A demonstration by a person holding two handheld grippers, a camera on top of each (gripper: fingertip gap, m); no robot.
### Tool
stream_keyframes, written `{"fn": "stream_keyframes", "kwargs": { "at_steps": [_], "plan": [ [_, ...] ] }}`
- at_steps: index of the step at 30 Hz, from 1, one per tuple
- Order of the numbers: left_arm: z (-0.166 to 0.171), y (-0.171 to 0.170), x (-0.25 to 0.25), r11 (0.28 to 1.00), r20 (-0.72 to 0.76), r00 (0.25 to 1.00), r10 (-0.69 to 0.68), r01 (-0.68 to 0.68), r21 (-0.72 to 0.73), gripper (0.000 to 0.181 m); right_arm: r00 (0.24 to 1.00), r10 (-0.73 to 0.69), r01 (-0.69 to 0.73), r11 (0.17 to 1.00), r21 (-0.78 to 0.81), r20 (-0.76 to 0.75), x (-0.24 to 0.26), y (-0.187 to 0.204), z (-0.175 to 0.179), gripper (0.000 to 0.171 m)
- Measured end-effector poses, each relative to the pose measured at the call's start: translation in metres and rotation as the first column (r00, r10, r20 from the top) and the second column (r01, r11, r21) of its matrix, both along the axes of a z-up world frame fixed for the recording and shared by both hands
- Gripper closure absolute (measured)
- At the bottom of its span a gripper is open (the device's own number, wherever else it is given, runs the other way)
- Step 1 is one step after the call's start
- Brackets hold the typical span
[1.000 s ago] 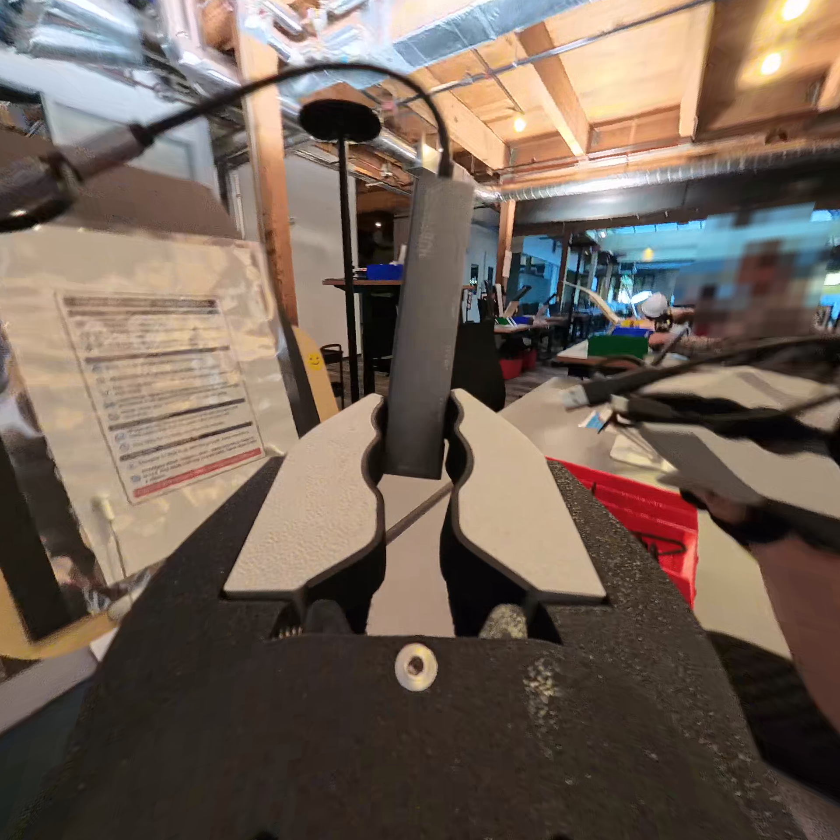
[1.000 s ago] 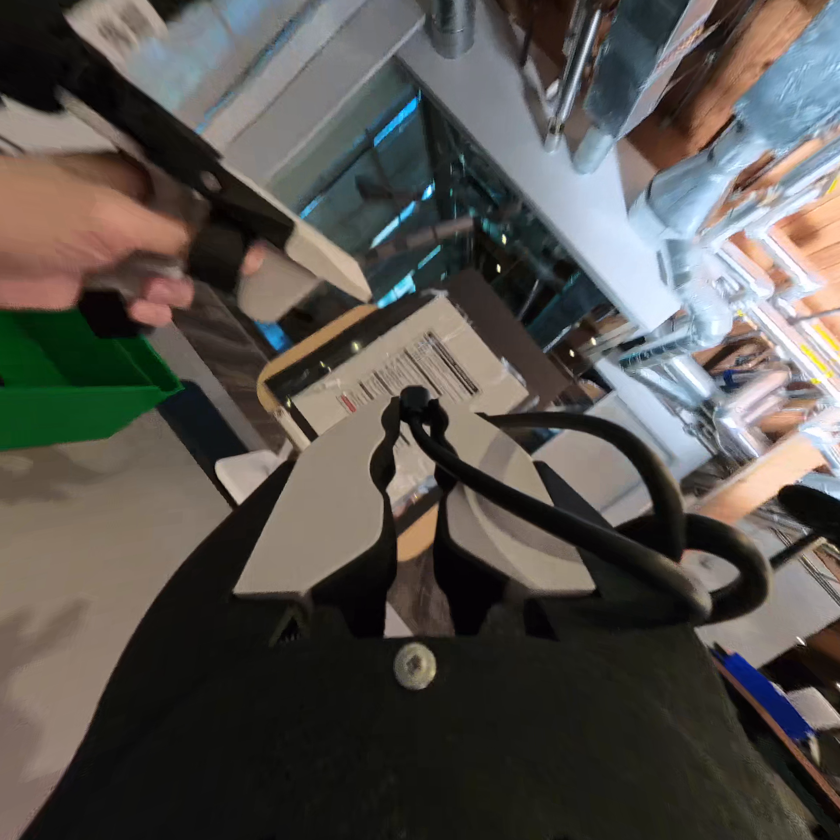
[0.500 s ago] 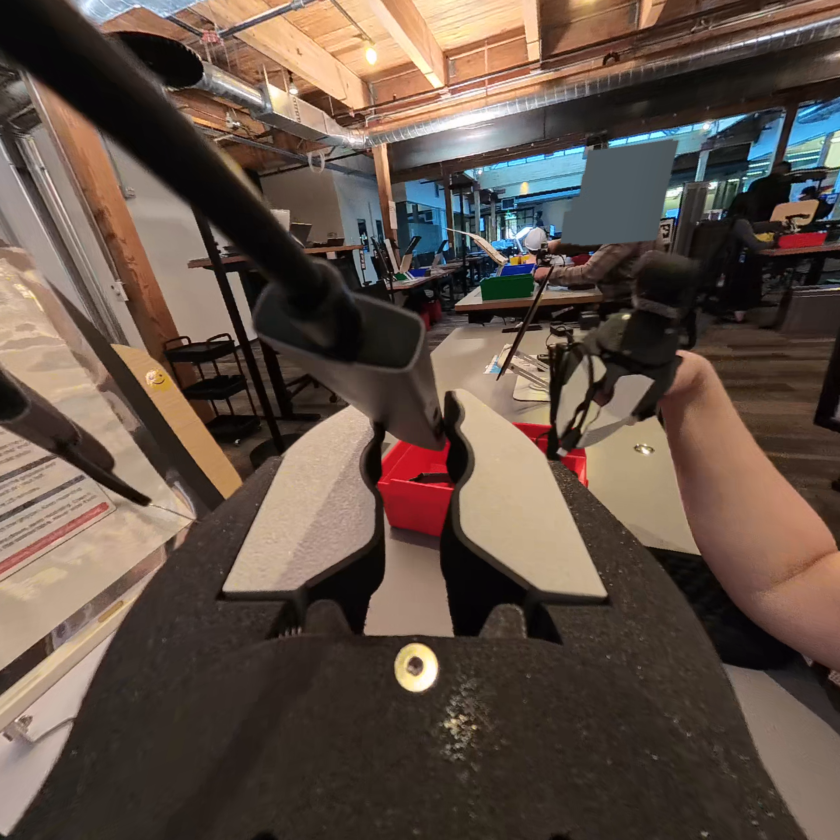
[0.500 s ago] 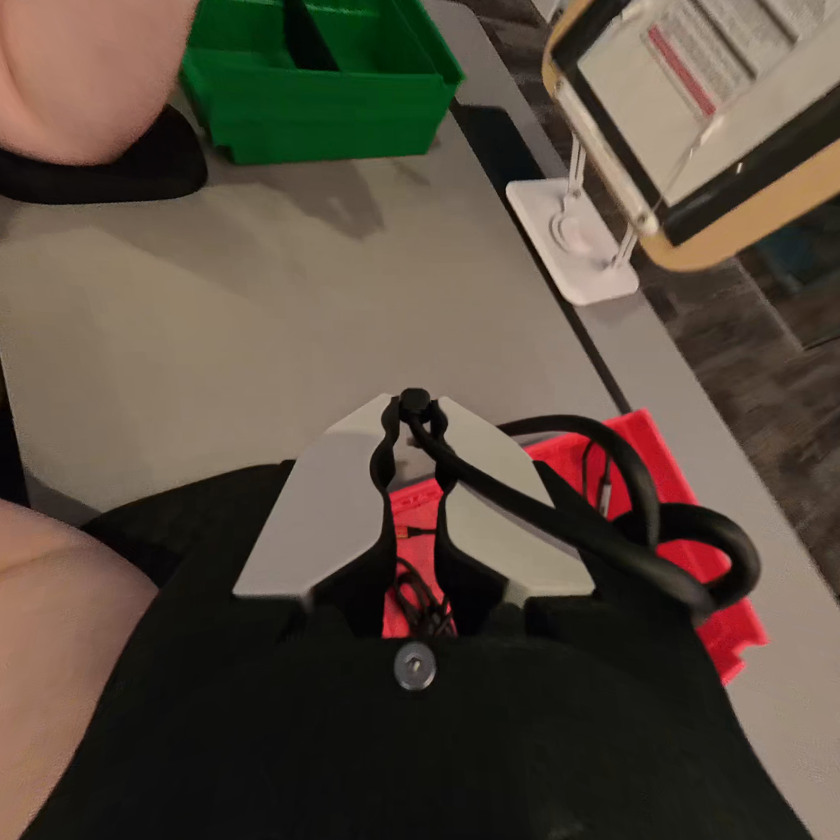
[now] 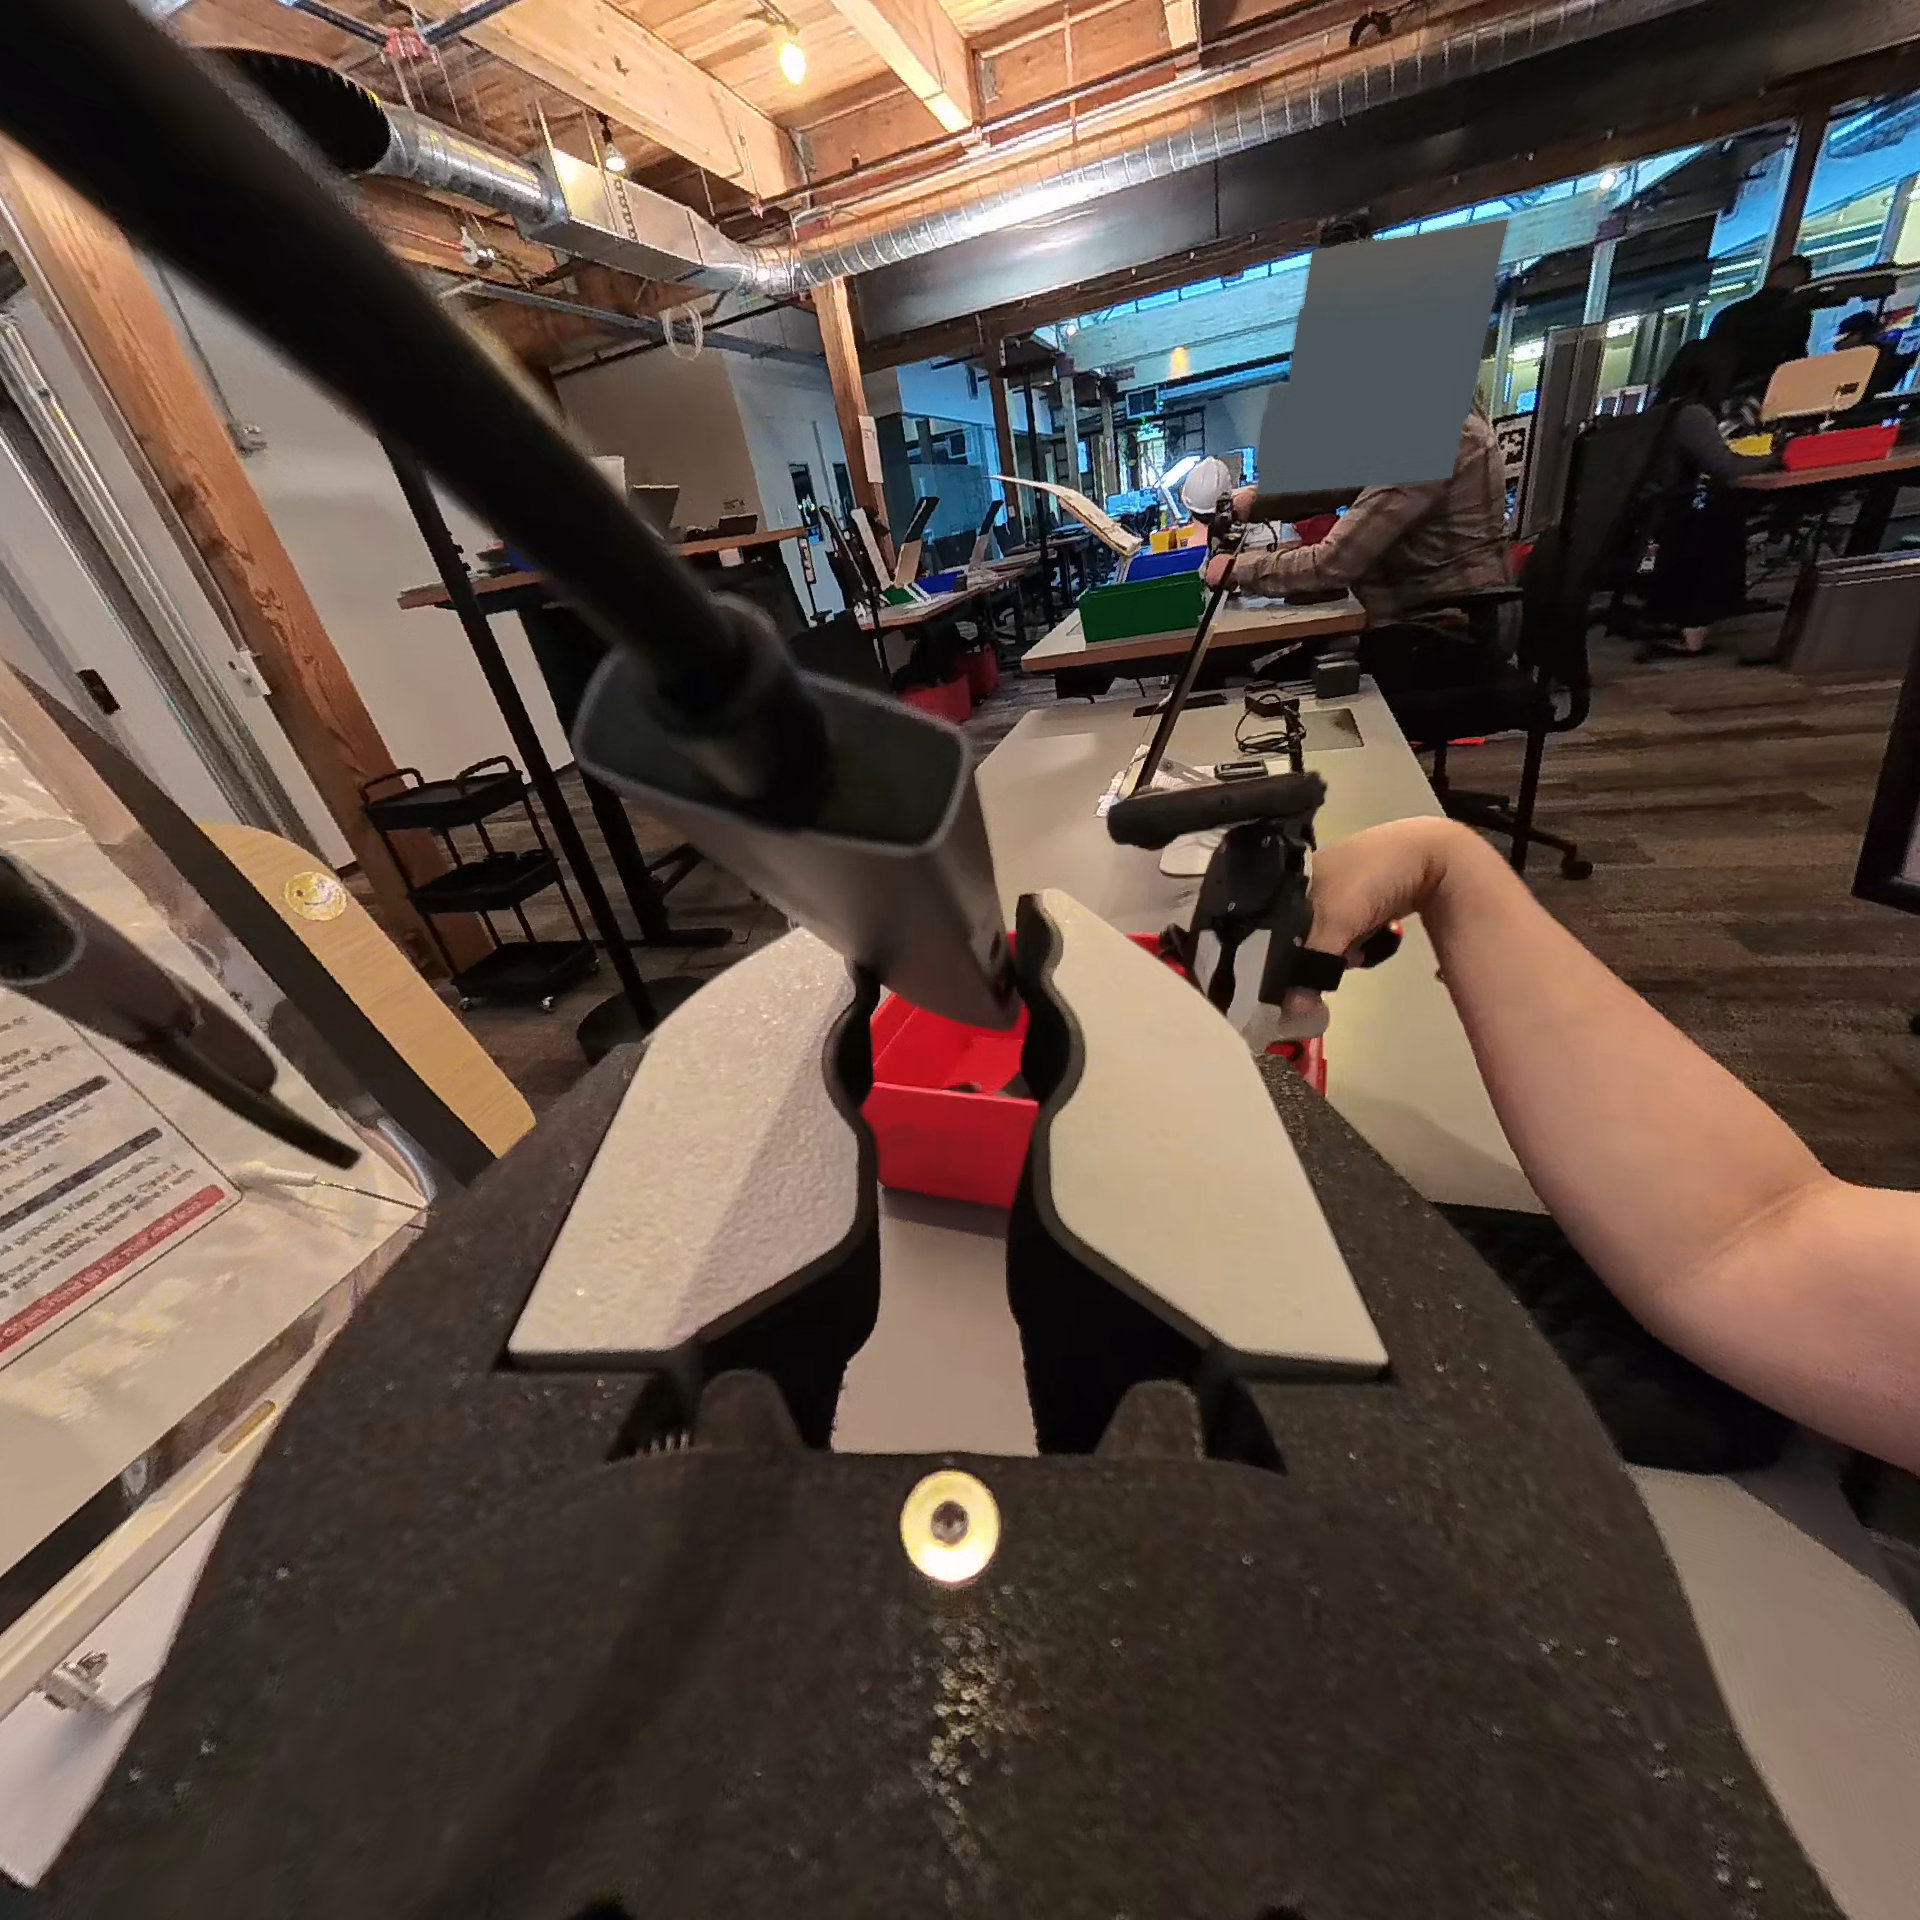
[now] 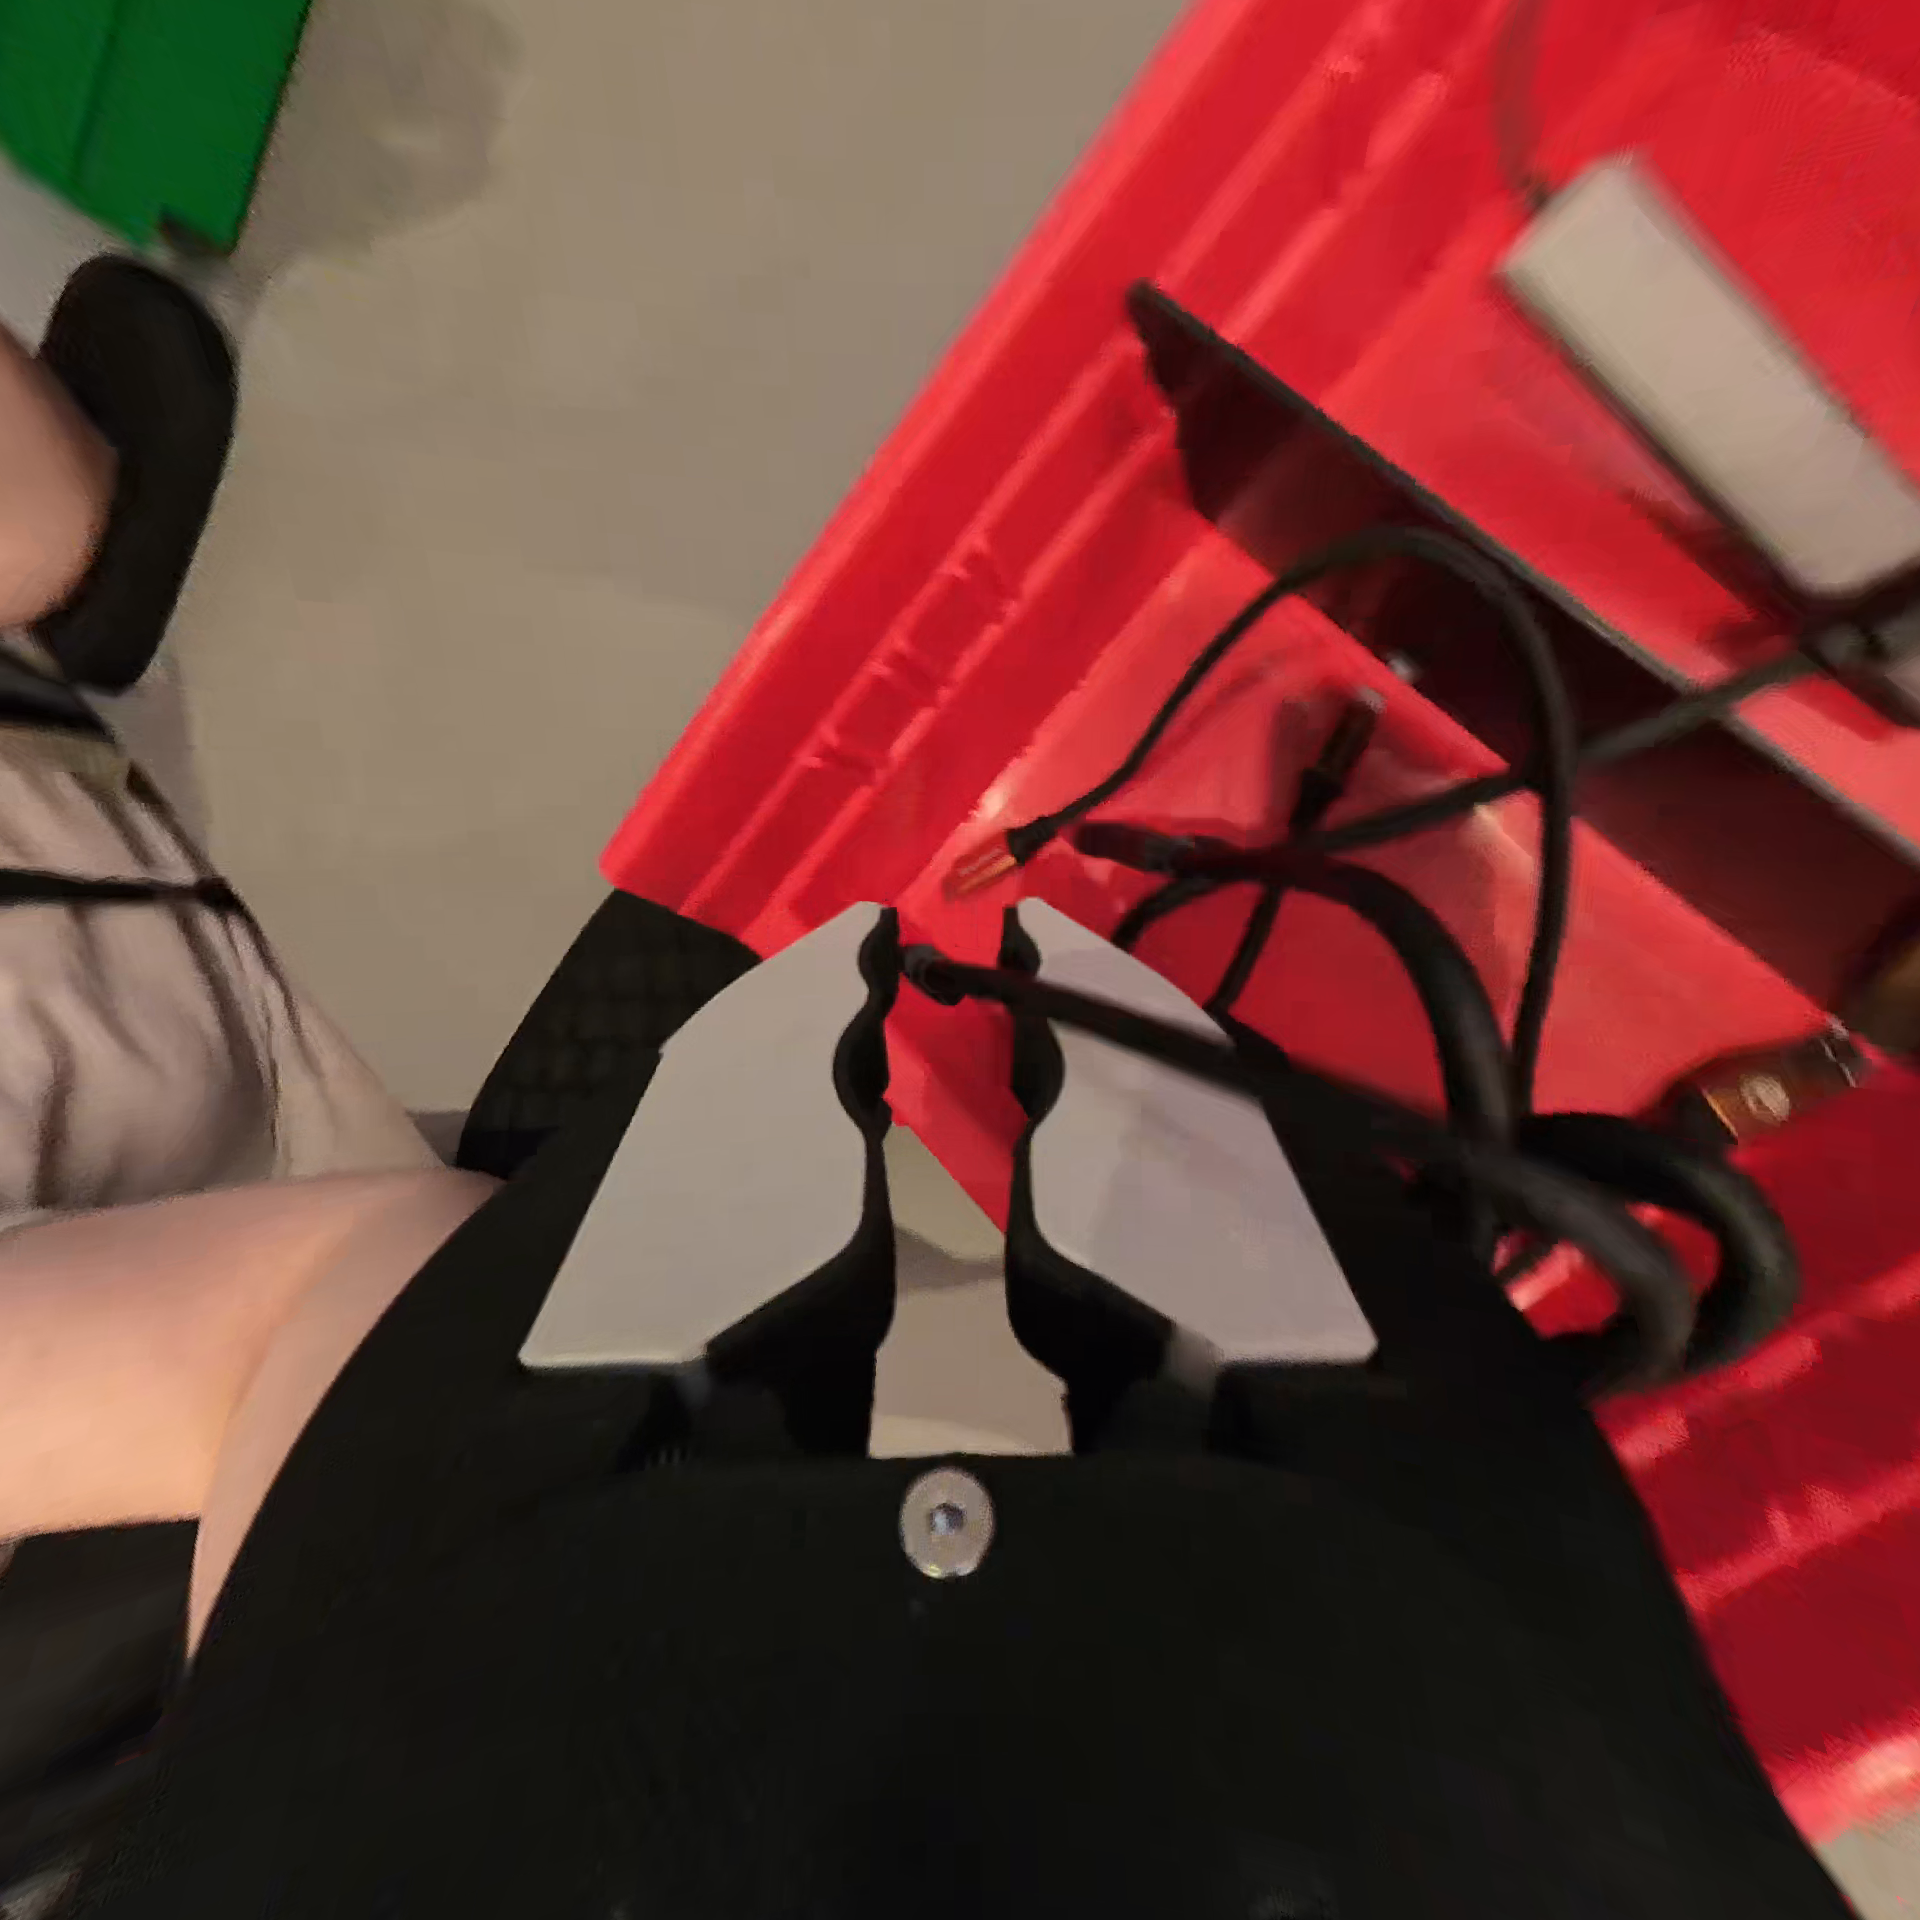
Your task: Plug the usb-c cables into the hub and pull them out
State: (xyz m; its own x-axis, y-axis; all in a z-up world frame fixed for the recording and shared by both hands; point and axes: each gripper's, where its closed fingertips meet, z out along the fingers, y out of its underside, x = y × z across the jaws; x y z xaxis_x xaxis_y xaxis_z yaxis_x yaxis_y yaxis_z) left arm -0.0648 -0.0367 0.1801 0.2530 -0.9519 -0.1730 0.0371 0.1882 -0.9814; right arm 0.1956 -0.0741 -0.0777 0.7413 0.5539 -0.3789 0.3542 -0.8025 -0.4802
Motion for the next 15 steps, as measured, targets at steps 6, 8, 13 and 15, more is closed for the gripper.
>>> {"fn": "stream_keyframes", "kwargs": {
  "at_steps": [6, 8, 13, 15],
  "plan": [
    [-0.006, 0.002, 0.005, 1.0, -0.037, 0.999, 0.014, -0.014, 0.001, 0.157, 0.97, -0.186, 0.189, 0.982, -0.004, 0.155, 0.032, -0.008, 0.008, 0.135],
    [-0.008, 0.002, 0.008, 1.0, -0.049, 0.999, 0.019, -0.019, 0.005, 0.157, 0.947, -0.23, 0.234, 0.972, 0.013, 0.225, 0.038, -0.012, 0.015, 0.135],
    [-0.014, -0.002, 0.016, 0.999, -0.094, 0.995, 0.031, -0.028, 0.034, 0.157, 0.946, -0.185, 0.135, 0.971, 0.198, 0.265, 0.022, 0.01, 0.045, 0.137],
    [-0.017, -0.004, 0.02, 0.998, -0.113, 0.993, 0.035, -0.03, 0.048, 0.157, 0.952, -0.123, 0.094, 0.989, 0.115, 0.279, 0.013, 0.013, 0.031, 0.138]
  ]
}}
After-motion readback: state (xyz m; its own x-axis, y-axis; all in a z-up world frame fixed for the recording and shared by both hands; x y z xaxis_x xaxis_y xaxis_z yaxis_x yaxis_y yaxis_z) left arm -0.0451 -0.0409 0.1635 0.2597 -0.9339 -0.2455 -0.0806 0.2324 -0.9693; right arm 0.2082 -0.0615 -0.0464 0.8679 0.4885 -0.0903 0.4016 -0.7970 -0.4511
